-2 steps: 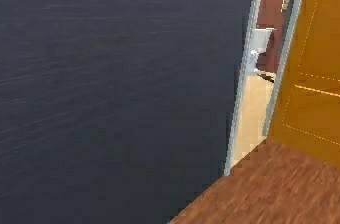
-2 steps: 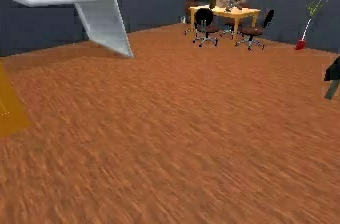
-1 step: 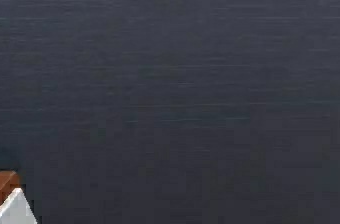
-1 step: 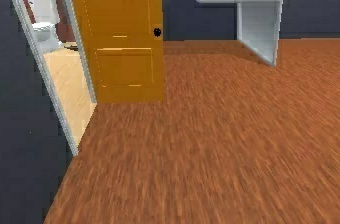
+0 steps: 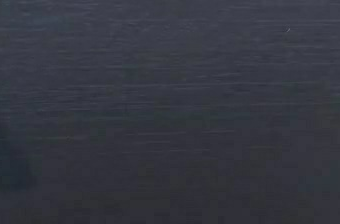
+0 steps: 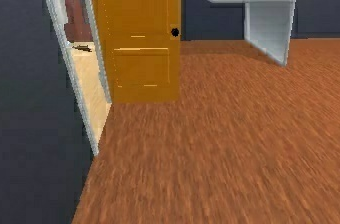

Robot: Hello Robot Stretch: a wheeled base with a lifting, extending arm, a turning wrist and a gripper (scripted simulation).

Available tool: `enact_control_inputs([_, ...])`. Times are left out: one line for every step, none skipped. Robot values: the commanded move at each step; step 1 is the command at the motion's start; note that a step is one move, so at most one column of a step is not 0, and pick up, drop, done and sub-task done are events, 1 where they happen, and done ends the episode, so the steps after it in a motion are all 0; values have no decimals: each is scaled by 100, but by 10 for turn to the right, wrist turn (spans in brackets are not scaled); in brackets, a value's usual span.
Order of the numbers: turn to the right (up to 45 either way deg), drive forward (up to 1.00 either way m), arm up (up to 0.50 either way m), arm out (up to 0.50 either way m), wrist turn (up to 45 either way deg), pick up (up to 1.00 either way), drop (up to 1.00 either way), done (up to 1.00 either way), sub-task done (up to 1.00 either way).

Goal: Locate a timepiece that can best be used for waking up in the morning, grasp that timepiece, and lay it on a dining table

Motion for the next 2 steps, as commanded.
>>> enact_control_inputs([-450, 0, 0, 0, 0, 0, 0, 0, 0])
enact_control_inputs([-450, 0, 0, 0, 0, 0, 0, 0, 0])
